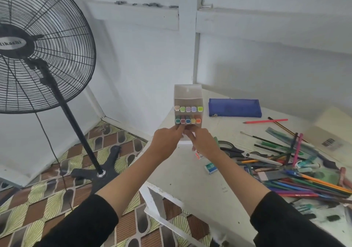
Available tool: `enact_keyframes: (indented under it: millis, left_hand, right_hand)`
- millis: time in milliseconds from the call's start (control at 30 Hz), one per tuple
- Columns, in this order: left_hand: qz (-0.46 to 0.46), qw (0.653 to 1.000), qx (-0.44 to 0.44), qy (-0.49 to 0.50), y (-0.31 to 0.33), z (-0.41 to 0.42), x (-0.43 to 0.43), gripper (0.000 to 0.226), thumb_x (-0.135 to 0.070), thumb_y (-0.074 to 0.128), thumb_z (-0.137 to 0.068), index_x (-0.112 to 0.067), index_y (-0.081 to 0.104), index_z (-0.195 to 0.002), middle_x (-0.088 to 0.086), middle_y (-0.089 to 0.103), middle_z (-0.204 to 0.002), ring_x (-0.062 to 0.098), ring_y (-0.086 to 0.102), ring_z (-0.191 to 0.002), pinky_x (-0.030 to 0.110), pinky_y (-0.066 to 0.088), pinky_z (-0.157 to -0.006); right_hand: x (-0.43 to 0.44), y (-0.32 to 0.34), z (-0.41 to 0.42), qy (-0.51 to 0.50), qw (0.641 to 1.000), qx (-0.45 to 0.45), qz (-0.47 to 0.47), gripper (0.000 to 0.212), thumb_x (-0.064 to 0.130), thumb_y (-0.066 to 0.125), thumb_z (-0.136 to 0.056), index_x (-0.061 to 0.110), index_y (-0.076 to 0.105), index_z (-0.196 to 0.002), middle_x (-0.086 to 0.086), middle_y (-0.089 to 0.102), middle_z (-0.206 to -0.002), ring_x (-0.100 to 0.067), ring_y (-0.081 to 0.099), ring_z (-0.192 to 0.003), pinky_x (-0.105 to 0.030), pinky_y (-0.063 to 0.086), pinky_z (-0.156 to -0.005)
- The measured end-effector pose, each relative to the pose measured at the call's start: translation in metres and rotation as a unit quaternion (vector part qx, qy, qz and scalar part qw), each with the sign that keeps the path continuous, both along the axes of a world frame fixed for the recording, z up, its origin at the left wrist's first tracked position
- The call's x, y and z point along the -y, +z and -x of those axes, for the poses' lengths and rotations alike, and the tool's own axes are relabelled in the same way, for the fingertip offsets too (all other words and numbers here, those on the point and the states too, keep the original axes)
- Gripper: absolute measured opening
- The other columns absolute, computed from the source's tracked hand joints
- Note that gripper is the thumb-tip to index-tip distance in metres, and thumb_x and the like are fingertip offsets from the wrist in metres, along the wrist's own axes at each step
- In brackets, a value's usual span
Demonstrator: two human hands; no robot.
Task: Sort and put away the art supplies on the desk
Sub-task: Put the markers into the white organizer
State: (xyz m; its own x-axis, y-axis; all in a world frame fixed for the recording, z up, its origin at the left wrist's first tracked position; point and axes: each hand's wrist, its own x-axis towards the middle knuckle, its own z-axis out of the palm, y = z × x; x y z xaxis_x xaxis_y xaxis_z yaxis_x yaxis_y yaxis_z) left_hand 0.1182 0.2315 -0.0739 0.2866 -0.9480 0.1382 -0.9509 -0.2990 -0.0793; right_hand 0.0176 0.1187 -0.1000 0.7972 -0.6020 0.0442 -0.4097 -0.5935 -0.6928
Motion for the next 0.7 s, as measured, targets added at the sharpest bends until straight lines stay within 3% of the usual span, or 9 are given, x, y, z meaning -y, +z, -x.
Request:
enact_keyframes:
  millis: [100, 233, 333, 700]
  left_hand:
    - [-0.03, 0.999, 0.026, 0.022, 0.005, 0.007, 0.007, 0.055, -0.007, 0.041, -0.097, -0.011, 0.019, -0.147, 0.005, 0.059, -0.124, 0.029, 0.064, -0.091, 0.032, 0.042, -0.063]
    - [-0.062, 0.995, 0.016, 0.074, 0.012, 0.013, 0.016, 0.032, -0.007, 0.049, -0.094, -0.014, 0.048, -0.125, 0.003, 0.063, -0.112, 0.025, 0.064, -0.093, 0.029, 0.045, -0.069]
    - [-0.071, 0.993, 0.016, 0.092, 0.015, 0.016, 0.022, 0.027, -0.004, 0.049, -0.093, -0.014, 0.055, -0.117, 0.005, 0.063, -0.106, 0.025, 0.064, -0.092, 0.028, 0.042, -0.066]
    - [-0.048, 0.994, -0.015, 0.097, 0.017, 0.012, 0.018, 0.026, -0.008, 0.052, -0.094, -0.02, 0.059, -0.116, 0.002, 0.063, -0.105, 0.023, 0.063, -0.092, 0.026, 0.046, -0.07]
  right_hand:
    - [-0.002, 0.003, 0.003, -0.005, 1.0, -0.015, 0.013, 0.033, 0.034, 0.039, -0.1, 0.019, 0.057, -0.123, -0.003, 0.069, -0.109, -0.01, 0.055, -0.056, -0.018, 0.046, -0.067]
    - [-0.003, 0.004, 0.003, -0.027, 0.999, -0.021, 0.008, 0.034, 0.036, 0.042, -0.098, 0.02, 0.058, -0.124, -0.001, 0.066, -0.117, -0.018, 0.064, -0.086, -0.023, 0.044, -0.078]
    - [-0.005, -0.002, 0.004, -0.025, 0.999, -0.013, 0.022, 0.034, 0.038, 0.043, -0.098, 0.022, 0.058, -0.124, 0.004, 0.063, -0.124, -0.02, 0.062, -0.104, -0.027, 0.044, -0.084]
    - [-0.009, -0.006, 0.003, -0.037, 0.999, -0.009, 0.021, 0.033, 0.042, 0.041, -0.098, 0.029, 0.055, -0.124, 0.008, 0.06, -0.126, -0.018, 0.06, -0.108, -0.031, 0.047, -0.085]
